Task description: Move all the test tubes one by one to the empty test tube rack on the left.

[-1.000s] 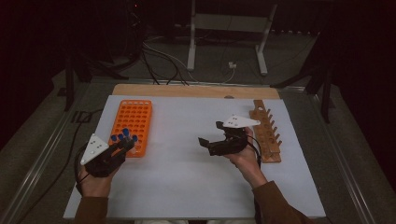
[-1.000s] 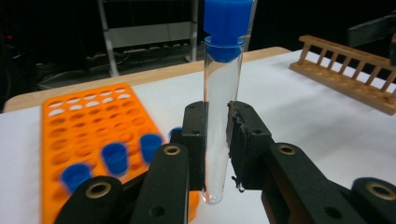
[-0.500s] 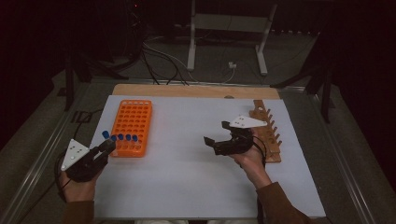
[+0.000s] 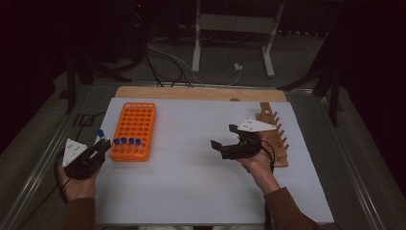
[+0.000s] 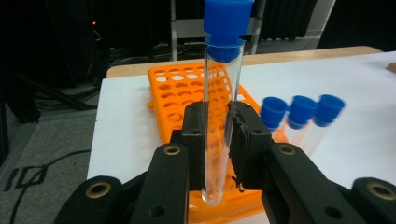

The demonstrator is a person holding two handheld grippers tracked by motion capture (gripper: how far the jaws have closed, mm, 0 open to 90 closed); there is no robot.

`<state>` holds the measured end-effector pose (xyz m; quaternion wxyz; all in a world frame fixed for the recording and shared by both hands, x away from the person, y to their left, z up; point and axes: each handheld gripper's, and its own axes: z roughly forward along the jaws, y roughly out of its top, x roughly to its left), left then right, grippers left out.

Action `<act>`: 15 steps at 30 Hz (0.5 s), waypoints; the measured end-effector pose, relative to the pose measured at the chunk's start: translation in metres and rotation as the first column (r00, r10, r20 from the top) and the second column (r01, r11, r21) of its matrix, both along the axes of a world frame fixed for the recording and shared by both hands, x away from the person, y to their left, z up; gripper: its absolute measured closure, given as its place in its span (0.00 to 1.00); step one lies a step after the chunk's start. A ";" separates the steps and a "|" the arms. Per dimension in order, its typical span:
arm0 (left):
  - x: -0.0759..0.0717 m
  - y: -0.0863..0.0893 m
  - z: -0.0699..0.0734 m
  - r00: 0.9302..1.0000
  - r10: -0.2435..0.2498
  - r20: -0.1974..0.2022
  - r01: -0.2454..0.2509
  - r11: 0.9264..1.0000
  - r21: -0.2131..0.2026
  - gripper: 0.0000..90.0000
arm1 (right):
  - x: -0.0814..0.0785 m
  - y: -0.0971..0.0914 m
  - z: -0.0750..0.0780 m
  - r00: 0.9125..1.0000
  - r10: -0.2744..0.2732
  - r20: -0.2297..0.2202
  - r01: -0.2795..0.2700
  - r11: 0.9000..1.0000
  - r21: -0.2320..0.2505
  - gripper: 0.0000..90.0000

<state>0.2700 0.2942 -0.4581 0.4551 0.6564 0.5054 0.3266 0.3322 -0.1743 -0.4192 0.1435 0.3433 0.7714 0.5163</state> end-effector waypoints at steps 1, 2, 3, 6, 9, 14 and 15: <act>0.002 0.000 -0.002 1.000 0.005 -0.004 -0.005 1.000 0.002 0.86 | 0.000 0.000 0.000 1.000 0.001 0.000 -0.001 1.000 0.001 0.06; 0.005 0.000 -0.003 1.000 0.010 -0.008 -0.010 1.000 -0.002 0.86 | 0.000 0.000 0.000 1.000 0.002 0.000 -0.002 1.000 0.001 0.06; 0.006 0.001 -0.004 1.000 0.012 -0.011 -0.012 1.000 -0.006 0.86 | 0.000 0.000 0.000 1.000 0.002 0.000 -0.002 1.000 0.001 0.06; 0.010 0.001 -0.007 1.000 0.014 -0.017 -0.014 1.000 -0.009 0.86 | 0.000 0.000 0.000 1.000 0.002 0.001 -0.002 1.000 0.003 0.06; 0.012 0.001 -0.008 1.000 0.015 -0.020 -0.016 1.000 -0.009 0.86 | 0.000 -0.001 0.000 1.000 0.003 0.001 -0.003 1.000 0.005 0.06; 0.013 0.001 -0.012 0.999 0.017 -0.032 -0.018 1.000 -0.016 0.86 | 0.000 0.000 -0.001 1.000 0.005 0.000 -0.005 1.000 0.008 0.07; 0.013 0.000 -0.014 0.999 0.016 -0.031 -0.017 1.000 -0.015 0.86 | 0.000 0.001 -0.001 1.000 0.007 -0.001 -0.007 1.000 0.008 0.07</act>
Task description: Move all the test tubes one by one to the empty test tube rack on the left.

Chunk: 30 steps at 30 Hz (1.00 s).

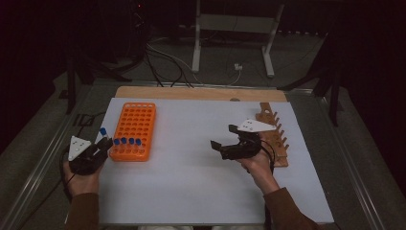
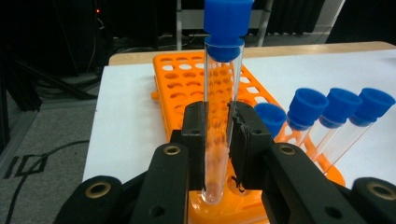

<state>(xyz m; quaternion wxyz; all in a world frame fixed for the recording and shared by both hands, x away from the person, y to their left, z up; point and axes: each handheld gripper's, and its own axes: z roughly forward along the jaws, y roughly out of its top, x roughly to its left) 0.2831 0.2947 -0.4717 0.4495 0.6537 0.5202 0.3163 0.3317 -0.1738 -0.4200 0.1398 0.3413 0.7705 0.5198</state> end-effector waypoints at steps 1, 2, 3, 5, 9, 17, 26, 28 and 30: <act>0.000 0.000 0.000 1.000 0.001 -0.002 -0.001 1.000 -0.006 0.86 | 0.000 0.000 0.000 1.000 0.001 0.001 -0.001 1.000 0.000 0.07; 0.000 0.000 0.000 1.000 0.000 -0.002 0.000 1.000 -0.006 0.86 | 0.000 0.001 0.000 1.000 0.002 0.003 -0.002 1.000 -0.001 0.07; 0.001 -0.001 0.000 1.000 0.000 -0.001 0.000 1.000 -0.003 0.86 | 0.000 0.001 -0.001 1.000 0.004 0.004 -0.004 1.000 -0.001 0.07; 0.001 -0.001 0.000 1.000 -0.002 -0.002 0.002 1.000 -0.001 0.86 | -0.001 0.002 -0.001 1.000 0.005 0.003 -0.005 1.000 -0.001 0.07; 0.002 -0.001 -0.002 1.000 -0.002 -0.007 0.002 1.000 0.005 0.86 | -0.001 0.002 -0.002 1.000 0.009 0.002 -0.009 1.000 -0.004 0.07; 0.005 -0.003 -0.012 0.998 -0.006 -0.056 0.009 0.999 0.053 0.86 | -0.001 0.001 -0.003 1.000 0.009 0.002 -0.009 1.000 -0.004 0.07; 0.006 -0.003 -0.020 0.994 -0.008 -0.105 0.016 0.997 0.077 0.86 | -0.002 -0.001 -0.005 1.000 0.006 -0.002 -0.006 1.000 -0.011 0.07; 0.006 -0.004 -0.020 0.994 -0.008 -0.112 0.017 0.997 0.080 0.86 | -0.003 -0.001 -0.006 1.000 0.005 -0.006 -0.005 1.000 -0.010 0.07; 0.006 -0.004 -0.021 0.993 -0.010 -0.119 0.021 0.996 0.089 0.87 | -0.003 -0.001 -0.007 1.000 0.006 -0.005 -0.007 1.000 -0.012 0.07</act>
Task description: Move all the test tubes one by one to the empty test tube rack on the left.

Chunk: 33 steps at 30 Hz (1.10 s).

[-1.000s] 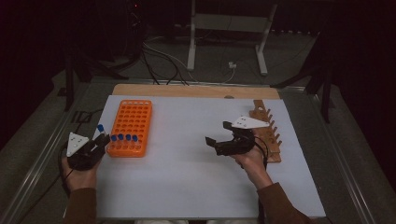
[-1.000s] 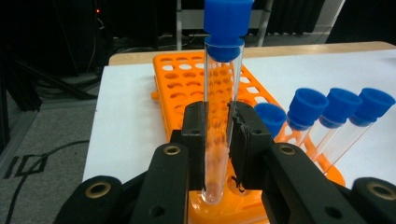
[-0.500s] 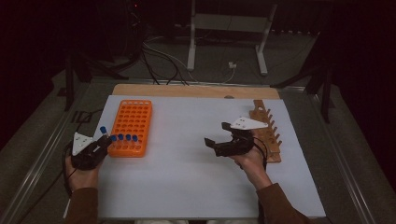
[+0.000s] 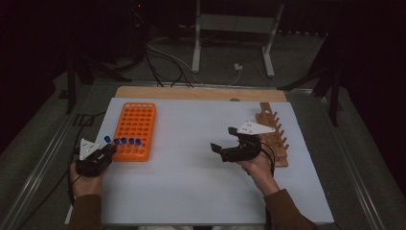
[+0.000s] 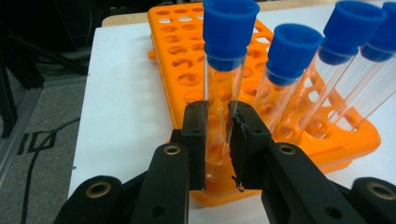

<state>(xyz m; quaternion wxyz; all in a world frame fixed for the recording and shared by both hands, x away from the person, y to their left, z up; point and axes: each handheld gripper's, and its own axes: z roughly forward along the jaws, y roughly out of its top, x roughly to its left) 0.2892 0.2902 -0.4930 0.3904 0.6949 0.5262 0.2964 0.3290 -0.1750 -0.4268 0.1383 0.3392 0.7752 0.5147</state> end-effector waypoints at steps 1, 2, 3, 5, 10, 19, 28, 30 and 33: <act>0.000 -0.001 -0.001 1.000 -0.002 -0.006 0.002 1.000 0.006 0.87 | 0.000 0.000 0.000 1.000 0.000 0.000 0.000 1.000 0.000 0.07; 0.000 -0.001 -0.002 1.000 -0.004 -0.012 0.005 1.000 0.013 0.87 | 0.000 -0.001 0.000 1.000 -0.001 0.000 0.001 1.000 0.002 0.07; 0.001 -0.002 -0.003 1.000 -0.004 -0.017 0.004 1.000 0.020 0.87 | 0.000 -0.001 -0.001 1.000 -0.002 0.000 0.002 1.000 0.002 0.07; 0.000 -0.002 -0.005 1.000 -0.003 -0.013 0.003 1.000 0.014 0.87 | -0.001 -0.002 -0.002 1.000 -0.003 -0.002 0.003 1.000 0.002 0.07; -0.001 -0.002 -0.005 1.000 -0.003 -0.010 0.003 1.000 0.011 0.87 | -0.002 -0.003 -0.005 1.000 -0.006 -0.009 0.006 1.000 0.002 0.07; -0.001 0.001 -0.004 1.000 0.000 -0.020 0.000 1.000 -0.025 0.86 | -0.002 -0.003 -0.007 1.000 -0.007 -0.009 0.007 1.000 -0.001 0.07; -0.012 0.013 0.000 1.000 0.020 0.013 -0.018 0.994 -0.103 0.62 | -0.004 -0.007 -0.006 1.000 -0.024 0.004 0.024 1.000 -0.007 0.07; -0.016 0.015 0.003 0.999 0.015 0.031 -0.012 0.993 -0.119 0.59 | -0.005 -0.009 -0.005 0.999 -0.032 0.018 0.033 0.999 -0.016 0.07; -0.022 0.015 0.010 0.998 0.001 0.070 0.009 0.989 -0.148 0.49 | -0.008 -0.014 -0.005 0.997 -0.059 0.049 0.061 0.997 -0.040 0.07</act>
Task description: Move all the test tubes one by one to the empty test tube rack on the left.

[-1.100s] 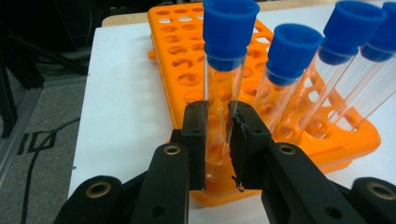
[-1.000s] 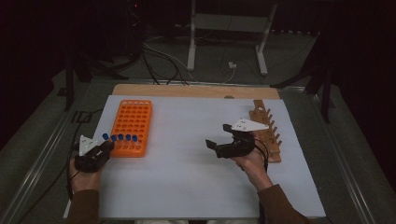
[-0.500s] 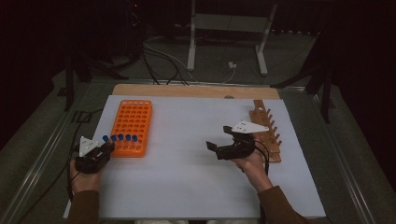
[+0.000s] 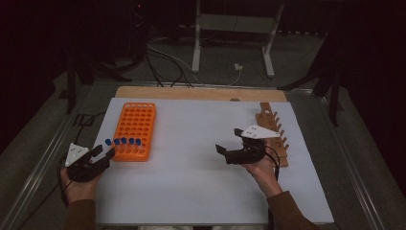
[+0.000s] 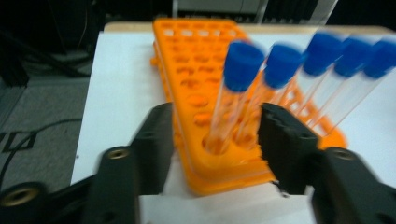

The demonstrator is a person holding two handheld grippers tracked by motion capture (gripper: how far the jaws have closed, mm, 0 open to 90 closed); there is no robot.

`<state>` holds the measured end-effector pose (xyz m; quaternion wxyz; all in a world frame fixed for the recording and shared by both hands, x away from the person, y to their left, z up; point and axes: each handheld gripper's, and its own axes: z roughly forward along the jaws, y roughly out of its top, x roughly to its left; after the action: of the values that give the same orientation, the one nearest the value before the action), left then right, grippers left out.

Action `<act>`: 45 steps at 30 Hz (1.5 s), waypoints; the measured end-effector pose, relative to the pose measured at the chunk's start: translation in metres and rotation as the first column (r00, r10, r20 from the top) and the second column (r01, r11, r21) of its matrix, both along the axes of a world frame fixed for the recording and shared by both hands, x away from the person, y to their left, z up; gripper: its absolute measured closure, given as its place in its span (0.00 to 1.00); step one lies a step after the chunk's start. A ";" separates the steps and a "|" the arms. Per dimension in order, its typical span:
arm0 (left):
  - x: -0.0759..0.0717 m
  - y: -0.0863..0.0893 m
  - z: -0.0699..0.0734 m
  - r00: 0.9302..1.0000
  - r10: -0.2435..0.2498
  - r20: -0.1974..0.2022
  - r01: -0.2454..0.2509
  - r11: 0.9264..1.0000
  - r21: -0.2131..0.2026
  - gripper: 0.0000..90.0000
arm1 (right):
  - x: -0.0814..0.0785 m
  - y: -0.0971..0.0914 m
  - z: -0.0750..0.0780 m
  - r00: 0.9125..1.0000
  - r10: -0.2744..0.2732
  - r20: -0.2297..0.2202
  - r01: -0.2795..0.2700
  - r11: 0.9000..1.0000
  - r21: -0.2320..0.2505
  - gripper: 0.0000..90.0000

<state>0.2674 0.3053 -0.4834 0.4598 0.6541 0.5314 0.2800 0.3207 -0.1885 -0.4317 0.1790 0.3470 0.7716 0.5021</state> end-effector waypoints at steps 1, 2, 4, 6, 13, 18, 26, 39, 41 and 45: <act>-0.002 -0.001 0.002 1.000 -0.005 0.014 0.005 1.000 -0.010 0.46 | -0.001 -0.002 0.000 1.000 -0.010 0.008 0.010 1.000 0.001 0.07; -0.004 -0.001 0.004 1.000 -0.010 0.027 0.011 1.000 -0.019 0.43 | -0.002 -0.005 0.000 1.000 -0.019 0.012 0.018 1.000 0.008 0.07; -0.008 -0.003 0.008 0.999 -0.024 0.049 0.026 0.999 -0.036 0.35 | -0.004 -0.012 -0.001 0.999 -0.036 0.017 0.036 0.999 0.025 0.07; -0.011 -0.006 0.011 0.998 -0.031 0.059 0.034 0.998 -0.046 0.24 | -0.006 -0.019 -0.003 0.998 -0.054 0.016 0.053 0.998 0.040 0.07; -0.019 -0.012 0.017 0.996 -0.041 0.084 0.045 0.998 -0.046 0.11 | -0.022 -0.048 -0.010 0.994 -0.103 0.038 0.099 0.992 0.083 0.06; -0.021 -0.012 0.018 0.995 -0.038 0.089 0.043 0.998 -0.050 0.02 | -0.036 -0.068 -0.016 0.990 -0.134 0.052 0.128 0.986 0.105 0.04; -0.029 -0.014 0.021 0.990 -0.060 0.124 0.067 0.996 -0.056 0.01 | -0.045 -0.089 -0.024 0.984 -0.166 0.065 0.157 0.980 0.126 0.01; -0.031 -0.023 0.021 0.987 -0.085 0.135 0.089 0.996 -0.021 0.01 | -0.048 -0.097 -0.028 0.979 -0.194 0.066 0.187 0.977 0.107 0.00; -0.031 -0.023 0.021 0.987 -0.083 0.136 0.087 0.996 -0.019 0.01 | -0.048 -0.097 -0.028 0.978 -0.199 0.067 0.191 0.976 0.106 0.00; -0.032 -0.022 0.021 0.987 -0.076 0.139 0.080 0.997 -0.018 0.01 | -0.049 -0.097 -0.030 0.978 -0.200 0.065 0.193 0.976 0.101 0.00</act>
<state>0.2355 0.2832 -0.4622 0.5137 0.6480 0.4755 0.3003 0.2721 -0.2852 -0.4614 0.2398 0.4107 0.7017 0.5304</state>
